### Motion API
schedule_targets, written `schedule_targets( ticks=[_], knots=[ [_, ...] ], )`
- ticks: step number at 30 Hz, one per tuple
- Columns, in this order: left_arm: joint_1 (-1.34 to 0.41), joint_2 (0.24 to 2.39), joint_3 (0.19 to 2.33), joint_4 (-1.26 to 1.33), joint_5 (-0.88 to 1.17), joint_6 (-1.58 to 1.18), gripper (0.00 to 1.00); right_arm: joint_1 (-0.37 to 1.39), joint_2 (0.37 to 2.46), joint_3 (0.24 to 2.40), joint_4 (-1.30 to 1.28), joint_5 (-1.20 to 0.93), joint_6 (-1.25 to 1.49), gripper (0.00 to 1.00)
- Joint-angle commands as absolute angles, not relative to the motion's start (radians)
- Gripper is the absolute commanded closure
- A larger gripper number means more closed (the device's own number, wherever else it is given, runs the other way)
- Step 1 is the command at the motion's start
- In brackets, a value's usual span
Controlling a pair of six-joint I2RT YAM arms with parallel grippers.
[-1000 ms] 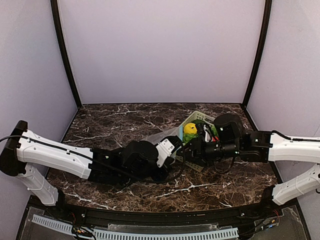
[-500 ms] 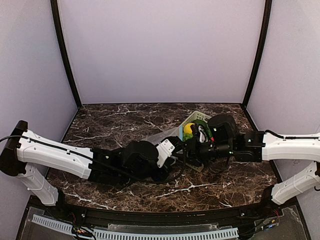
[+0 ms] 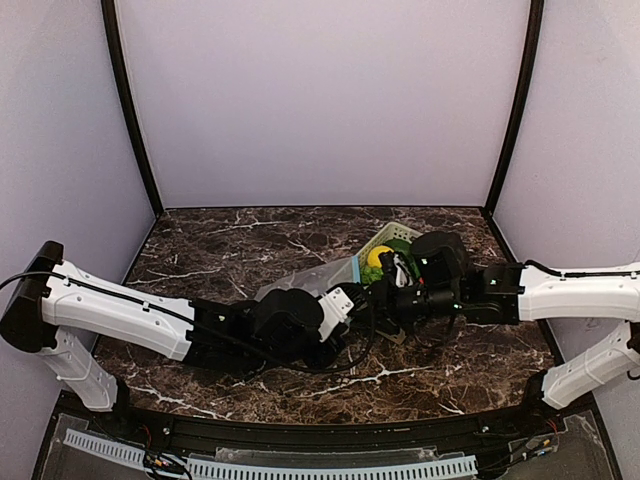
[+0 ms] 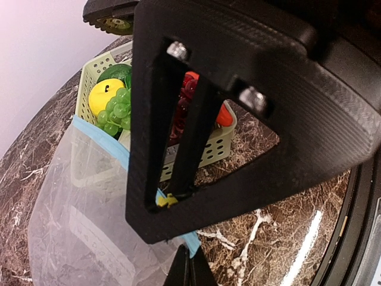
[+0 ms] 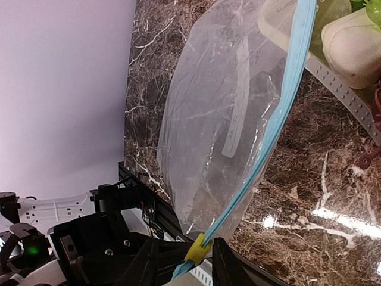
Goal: Place the food in the zip-top bag and seal the zipper
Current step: Unzip the zipper from the zipper food storage bag.
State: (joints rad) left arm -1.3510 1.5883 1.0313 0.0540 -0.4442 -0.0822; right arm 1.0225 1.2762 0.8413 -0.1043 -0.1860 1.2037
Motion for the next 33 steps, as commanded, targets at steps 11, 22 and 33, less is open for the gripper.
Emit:
schedule_targets(
  ticks=[11,22,33],
  knots=[
    [-1.348,1.597,1.054,0.043,-0.450,-0.066,0.99,1.032,1.295,0.843,-0.081,-0.159,1.222,0.75],
    [-1.348,1.597,1.056,0.042,-0.446,-0.062,0.99,1.032,1.306,0.840,-0.079,-0.150,1.226,0.79],
    [-1.348,1.597,1.057,0.035,-0.429,-0.051,0.99,1.032,1.310,0.838,-0.076,-0.146,1.226,0.90]
  ],
)
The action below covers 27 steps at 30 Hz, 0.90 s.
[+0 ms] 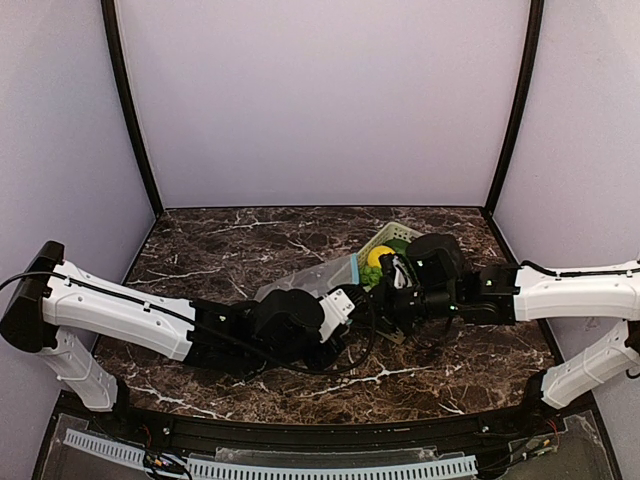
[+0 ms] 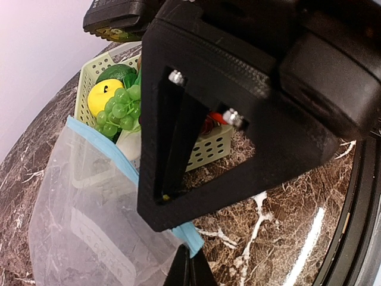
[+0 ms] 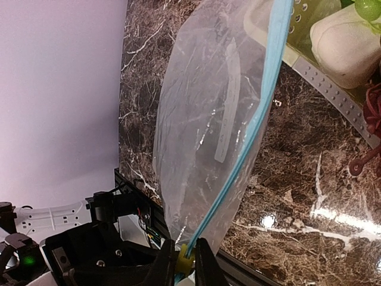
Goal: Place the food in the zip-top bag and seal the zipper
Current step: Unzip the zipper from the zipper food storage bag.
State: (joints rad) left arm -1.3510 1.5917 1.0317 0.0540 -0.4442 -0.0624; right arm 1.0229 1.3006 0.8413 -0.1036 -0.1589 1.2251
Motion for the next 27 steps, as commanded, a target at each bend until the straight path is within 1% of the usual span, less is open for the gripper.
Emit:
schedule_targets(
  ticks=[1,3,4,5,6,7,8,10,12,16,20,22,27],
  knots=[
    [-1.348,1.597,1.057,0.035,-0.429,-0.050,0.99,1.031,1.309,0.838,-0.077,-0.146,1.226,0.90],
    [-1.350,1.597,1.058,0.033,-0.428,-0.046,0.99,1.032,1.309,0.837,-0.075,-0.145,1.226,0.92],
    [-1.350,1.598,1.063,0.032,-0.430,-0.041,0.97,1.032,1.308,0.836,-0.075,-0.147,1.226,0.92],
    [-1.350,1.599,1.066,0.030,-0.434,-0.040,0.95,1.032,1.310,0.836,-0.074,-0.147,1.226,0.92],
    [-1.349,1.602,1.072,0.029,-0.437,-0.034,0.88,1.032,1.310,0.836,-0.075,-0.148,1.226,0.92],
    [-1.350,1.604,1.081,0.028,-0.440,-0.029,0.85,1.032,1.309,0.836,-0.074,-0.149,1.226,0.92],
    [-1.350,1.608,1.085,0.027,-0.445,-0.021,0.79,1.032,1.310,0.836,-0.073,-0.149,1.227,0.92],
    [-1.349,1.617,1.100,0.027,-0.457,-0.009,0.73,1.032,1.309,0.835,-0.074,-0.151,1.228,0.93],
    [-1.349,1.626,1.114,0.025,-0.471,-0.007,0.71,1.031,1.309,0.836,-0.073,-0.152,1.228,0.93],
    [-1.350,1.642,1.135,0.028,-0.496,0.032,0.71,1.032,1.307,0.836,-0.072,-0.151,1.228,0.93],
    [-1.349,1.656,1.144,0.025,-0.516,0.034,0.74,1.032,1.308,0.838,-0.071,-0.152,1.229,0.93],
    [-1.350,1.658,1.143,0.027,-0.531,0.031,0.77,1.031,1.307,0.838,-0.070,-0.153,1.229,0.93],
    [-1.350,1.660,1.142,0.041,-0.584,0.029,0.90,1.032,1.311,0.836,-0.068,-0.156,1.230,0.93]
  ],
)
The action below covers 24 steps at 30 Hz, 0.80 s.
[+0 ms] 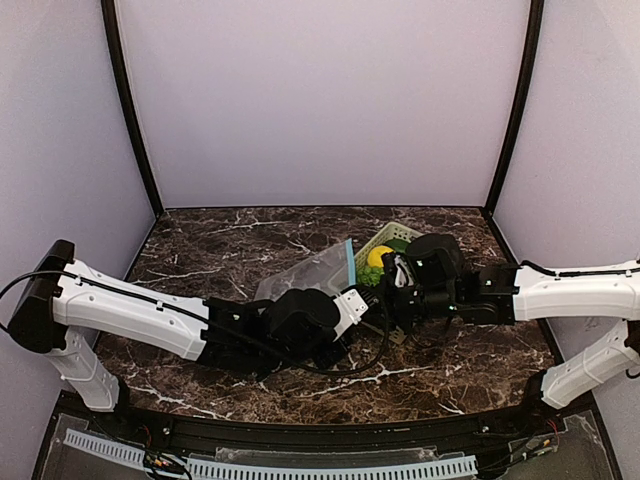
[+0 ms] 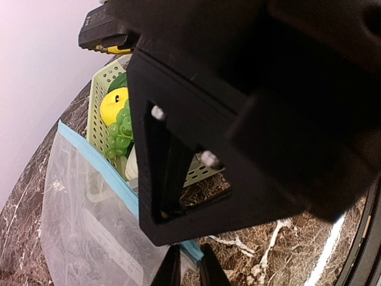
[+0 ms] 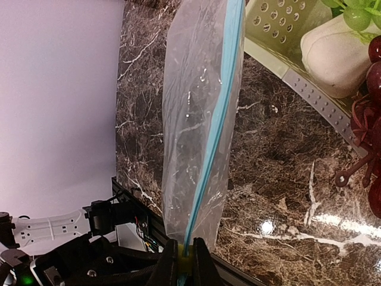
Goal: Place the food in the zip-top bag and seal the zipper
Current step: Unzip the zipper from the zipper food storage bag.
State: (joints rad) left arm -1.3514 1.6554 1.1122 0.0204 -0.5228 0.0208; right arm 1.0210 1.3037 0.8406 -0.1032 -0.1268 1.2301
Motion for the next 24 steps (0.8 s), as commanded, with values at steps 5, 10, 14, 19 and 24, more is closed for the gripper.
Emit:
schedule_targets(
  ticks=[5,10,14,19,24],
  knots=[
    [-1.350,1.662,1.141,0.053,-0.601,0.036,0.99,1.032,1.312,0.838,-0.069,-0.155,1.230,0.93],
    [-1.355,1.659,1.128,0.057,-0.590,0.036,0.99,1.032,1.302,0.827,-0.070,-0.124,1.251,0.93],
    [-1.364,1.652,1.113,0.058,-0.581,0.037,0.99,1.031,1.292,0.824,-0.070,-0.098,1.273,0.93],
    [-1.374,1.649,1.092,0.054,-0.579,0.024,0.99,1.017,1.293,0.827,-0.070,-0.088,1.286,0.93],
    [-1.380,1.642,1.077,0.052,-0.577,0.013,0.99,1.004,1.289,0.811,-0.068,-0.081,1.300,0.93]
  ],
)
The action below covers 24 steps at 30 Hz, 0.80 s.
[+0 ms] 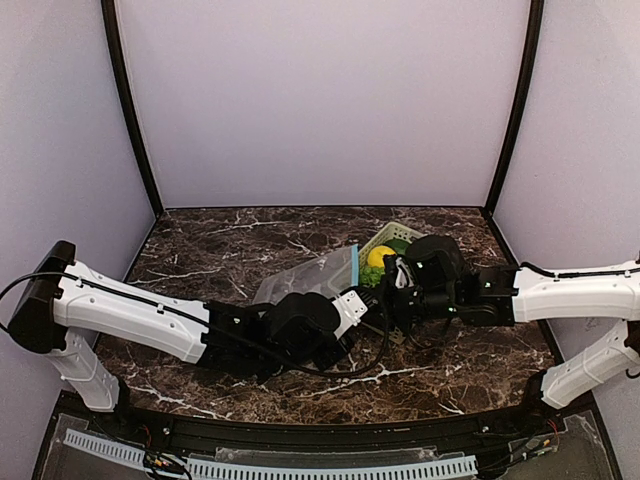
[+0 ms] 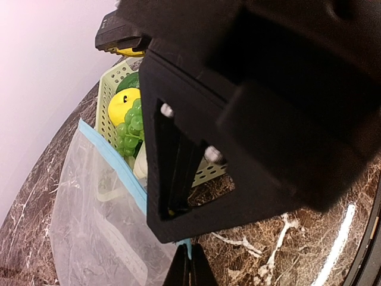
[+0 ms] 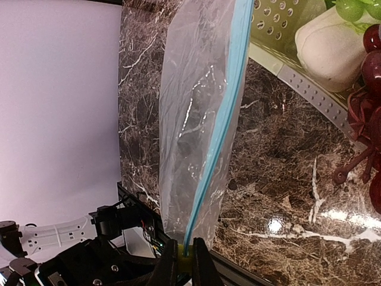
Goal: Place the food in the zip-top bag and seal the zipper
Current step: Unzip the zipper from the zipper food storage bag.
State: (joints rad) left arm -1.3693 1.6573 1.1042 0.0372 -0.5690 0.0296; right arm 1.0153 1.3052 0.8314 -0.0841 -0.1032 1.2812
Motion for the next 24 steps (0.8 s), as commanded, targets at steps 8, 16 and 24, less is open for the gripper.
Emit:
schedule_targets(
  ticks=[8,16,24],
  knots=[
    [-1.382,1.633,1.064,0.051,-0.573,0.006,0.99,0.993,1.271,0.789,-0.068,-0.075,1.309,0.94],
    [-1.384,1.626,1.058,0.049,-0.568,0.005,0.99,0.977,1.265,0.776,-0.070,-0.071,1.310,0.94],
    [-1.383,1.624,1.053,0.049,-0.550,0.006,0.99,0.964,1.267,0.781,-0.073,-0.061,1.307,0.94]
  ],
)
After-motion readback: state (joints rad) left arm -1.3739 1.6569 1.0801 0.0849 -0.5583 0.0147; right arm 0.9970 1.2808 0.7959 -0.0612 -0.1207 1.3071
